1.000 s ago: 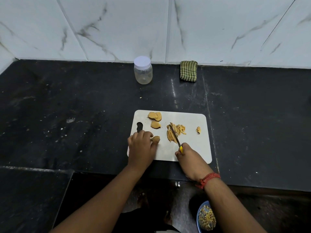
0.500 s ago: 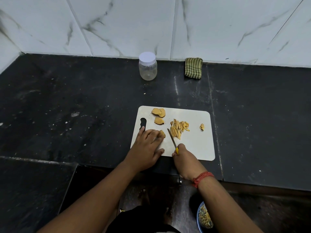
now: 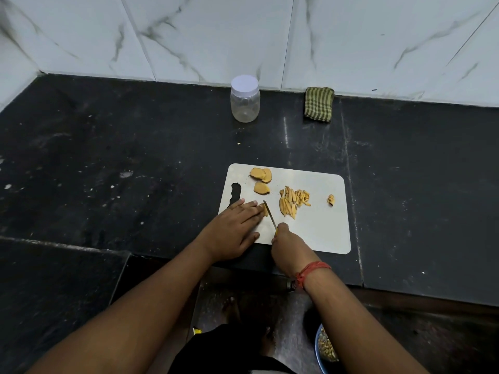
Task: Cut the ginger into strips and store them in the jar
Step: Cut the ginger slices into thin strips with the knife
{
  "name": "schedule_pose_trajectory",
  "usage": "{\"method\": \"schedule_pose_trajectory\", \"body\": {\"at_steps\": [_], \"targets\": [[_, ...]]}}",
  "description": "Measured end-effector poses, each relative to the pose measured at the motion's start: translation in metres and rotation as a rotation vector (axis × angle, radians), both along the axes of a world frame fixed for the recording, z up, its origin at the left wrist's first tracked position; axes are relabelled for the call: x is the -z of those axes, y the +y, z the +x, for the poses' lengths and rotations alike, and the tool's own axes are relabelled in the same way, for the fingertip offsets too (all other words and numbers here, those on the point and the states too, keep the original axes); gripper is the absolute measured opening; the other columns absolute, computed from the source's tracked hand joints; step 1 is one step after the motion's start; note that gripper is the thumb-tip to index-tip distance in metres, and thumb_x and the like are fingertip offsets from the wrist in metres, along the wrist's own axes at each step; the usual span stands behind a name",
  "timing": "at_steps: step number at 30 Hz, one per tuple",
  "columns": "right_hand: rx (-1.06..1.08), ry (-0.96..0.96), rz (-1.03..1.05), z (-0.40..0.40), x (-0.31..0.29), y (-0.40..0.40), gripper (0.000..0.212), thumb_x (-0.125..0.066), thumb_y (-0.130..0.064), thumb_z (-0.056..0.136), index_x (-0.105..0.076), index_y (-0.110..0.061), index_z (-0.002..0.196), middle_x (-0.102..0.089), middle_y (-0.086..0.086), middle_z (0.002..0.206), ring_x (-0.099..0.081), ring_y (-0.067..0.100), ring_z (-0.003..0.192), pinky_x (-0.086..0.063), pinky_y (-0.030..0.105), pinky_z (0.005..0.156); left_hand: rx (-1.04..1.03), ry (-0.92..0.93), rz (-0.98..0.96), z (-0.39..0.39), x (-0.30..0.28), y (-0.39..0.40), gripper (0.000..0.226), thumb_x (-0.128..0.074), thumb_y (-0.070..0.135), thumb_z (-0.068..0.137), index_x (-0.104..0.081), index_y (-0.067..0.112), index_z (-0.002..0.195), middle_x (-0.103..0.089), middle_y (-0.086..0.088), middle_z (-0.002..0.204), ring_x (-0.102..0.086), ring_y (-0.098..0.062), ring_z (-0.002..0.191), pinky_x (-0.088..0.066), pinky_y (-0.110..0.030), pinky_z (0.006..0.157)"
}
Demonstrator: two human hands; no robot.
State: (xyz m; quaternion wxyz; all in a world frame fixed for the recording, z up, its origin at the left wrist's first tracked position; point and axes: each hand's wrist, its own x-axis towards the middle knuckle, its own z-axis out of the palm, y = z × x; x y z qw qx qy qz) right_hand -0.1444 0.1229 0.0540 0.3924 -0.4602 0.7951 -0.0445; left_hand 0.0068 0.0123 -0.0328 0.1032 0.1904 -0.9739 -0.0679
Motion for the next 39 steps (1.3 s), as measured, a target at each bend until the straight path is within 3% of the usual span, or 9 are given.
{"method": "schedule_pose_trajectory", "body": {"at_steps": [16, 21, 28, 31, 34, 39], "targets": [[0.009, 0.023, 0.081, 0.007, 0.007, 0.004, 0.034, -0.039, -0.008, 0.097, -0.038, 0.000, 0.130, -0.055, 0.019, 0.120, -0.057, 0.033, 0.110, -0.039, 0.032, 0.071, -0.037, 0.007, -0.074, 0.000, 0.003, 0.000, 0.054, -0.047, 0.043, 0.101, -0.054, 0.013, 0.145, -0.052, -0.002, 0.150, -0.045, -0.020, 0.138, -0.024, -0.047, 0.123], [-0.039, 0.011, 0.025, 0.010, 0.010, 0.031, 0.014, -0.038, -0.003, 0.095, -0.035, -0.006, 0.108, -0.058, 0.014, 0.093, -0.061, 0.029, 0.091, -0.036, 0.029, 0.068, -0.046, 0.025, -0.060, 0.000, 0.003, -0.001, 0.052, -0.048, 0.042, 0.100, -0.056, 0.013, 0.143, -0.054, -0.002, 0.147, -0.046, -0.020, 0.138, -0.024, -0.048, 0.123], [0.032, 0.013, -0.040, -0.003, 0.008, 0.035, 0.014, -0.036, 0.001, 0.091, -0.032, -0.009, 0.099, -0.058, 0.014, 0.089, -0.053, 0.027, 0.077, -0.036, 0.031, 0.066, -0.054, 0.008, -0.035, 0.000, 0.003, 0.002, 0.054, -0.044, 0.045, 0.101, -0.054, 0.014, 0.145, -0.052, 0.000, 0.149, -0.043, -0.019, 0.140, -0.021, -0.048, 0.124], [0.045, 0.013, -0.093, -0.003, 0.006, 0.035, 0.013, -0.037, 0.000, 0.092, -0.033, -0.011, 0.098, -0.051, 0.005, 0.079, -0.050, 0.024, 0.072, -0.035, 0.030, 0.063, -0.055, 0.012, -0.031, 0.001, 0.002, 0.001, 0.054, -0.043, 0.045, 0.102, -0.053, 0.015, 0.146, -0.051, 0.000, 0.151, -0.042, -0.018, 0.141, -0.019, -0.048, 0.125], [0.022, -0.015, -0.131, 0.001, 0.004, 0.031, 0.011, -0.037, -0.002, 0.094, -0.033, -0.013, 0.098, -0.051, 0.003, 0.082, -0.050, 0.021, 0.072, -0.036, 0.029, 0.064, -0.046, 0.017, -0.029, 0.001, 0.003, 0.002, 0.054, -0.044, 0.044, 0.102, -0.052, 0.015, 0.146, -0.050, 0.000, 0.151, -0.042, -0.018, 0.141, -0.019, -0.048, 0.125], [-0.012, -0.003, -0.089, 0.002, 0.006, 0.015, 0.010, -0.035, -0.001, 0.095, -0.035, -0.008, 0.102, -0.051, 0.007, 0.079, -0.048, 0.022, 0.066, -0.027, 0.024, 0.047, -0.043, 0.007, -0.035, 0.000, 0.002, 0.001, 0.055, -0.041, 0.045, 0.103, -0.051, 0.014, 0.147, -0.048, -0.001, 0.152, -0.042, -0.019, 0.141, -0.018, -0.049, 0.125]]}}
